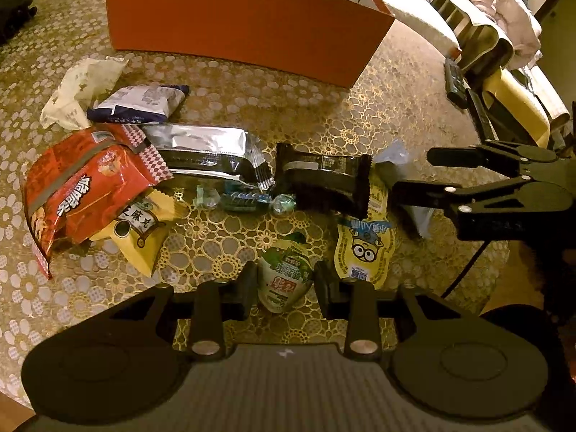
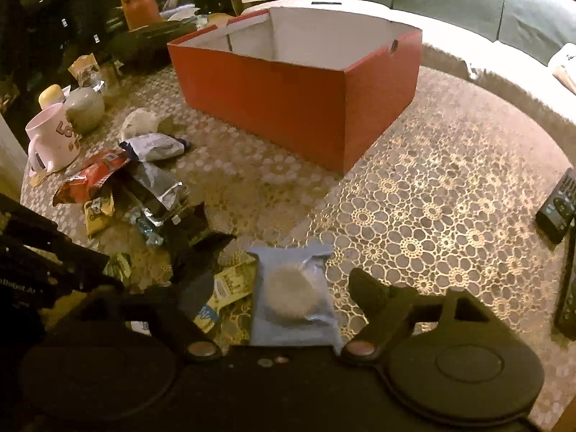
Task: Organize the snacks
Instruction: 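Grasp the green drink pouch with the left tool while the right tool grasps the blue cookie packet, then carry the green pouch and blue packet over the red box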
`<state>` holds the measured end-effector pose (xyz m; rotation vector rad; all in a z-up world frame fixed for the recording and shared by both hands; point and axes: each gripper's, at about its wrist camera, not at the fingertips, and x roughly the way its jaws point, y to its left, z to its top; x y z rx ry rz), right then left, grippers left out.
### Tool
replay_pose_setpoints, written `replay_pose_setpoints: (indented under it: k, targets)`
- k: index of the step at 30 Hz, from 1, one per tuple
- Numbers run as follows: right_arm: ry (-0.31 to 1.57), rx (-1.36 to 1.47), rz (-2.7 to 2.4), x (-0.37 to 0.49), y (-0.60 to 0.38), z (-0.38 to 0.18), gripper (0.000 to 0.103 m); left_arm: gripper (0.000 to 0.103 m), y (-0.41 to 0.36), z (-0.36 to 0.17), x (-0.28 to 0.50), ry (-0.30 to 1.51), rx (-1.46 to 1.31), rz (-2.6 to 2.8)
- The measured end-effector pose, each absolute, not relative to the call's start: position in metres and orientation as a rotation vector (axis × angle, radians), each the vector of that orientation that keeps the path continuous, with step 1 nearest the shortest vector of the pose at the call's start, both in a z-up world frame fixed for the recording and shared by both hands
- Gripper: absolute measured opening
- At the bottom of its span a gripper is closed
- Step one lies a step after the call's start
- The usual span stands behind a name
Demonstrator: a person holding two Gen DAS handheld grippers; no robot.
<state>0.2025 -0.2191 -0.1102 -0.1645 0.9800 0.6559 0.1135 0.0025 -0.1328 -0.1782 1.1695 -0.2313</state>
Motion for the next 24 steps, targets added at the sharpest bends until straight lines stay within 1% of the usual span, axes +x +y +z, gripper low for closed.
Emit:
replay_pose_setpoints:
  k: [3,5,8,10,13,24]
  targets:
    - [0.997,-0.179,0.641,0.207,-0.217,-0.116,0.072,0.033,0.003,-0.134,0.114,1.172,-0.179,-0.231]
    - [1.012,-0.17,0.641,0.21,-0.217,-0.12,0.07,0.033,0.003,-0.134,0.114,1.174,-0.177,-0.23]
    - [1.02,-0.163,0.626,0.212,-0.216,-0.124,0.064,0.033,0.002,-0.134,0.115,1.176,-0.177,-0.231]
    - [1.03,-0.148,0.622,0.213,-0.217,-0.126,0.054,0.033,0.002,-0.134,0.115,1.175,-0.176,-0.231]
    - [1.032,-0.131,0.615,0.213,-0.218,-0.127,0.048,0.033,0.002,-0.134,0.114,1.175,-0.177,-0.231]
    - [0.989,-0.108,0.57,0.201,-0.223,-0.106,0.047,0.033,0.006,-0.121,0.109,1.14,-0.193,-0.224]
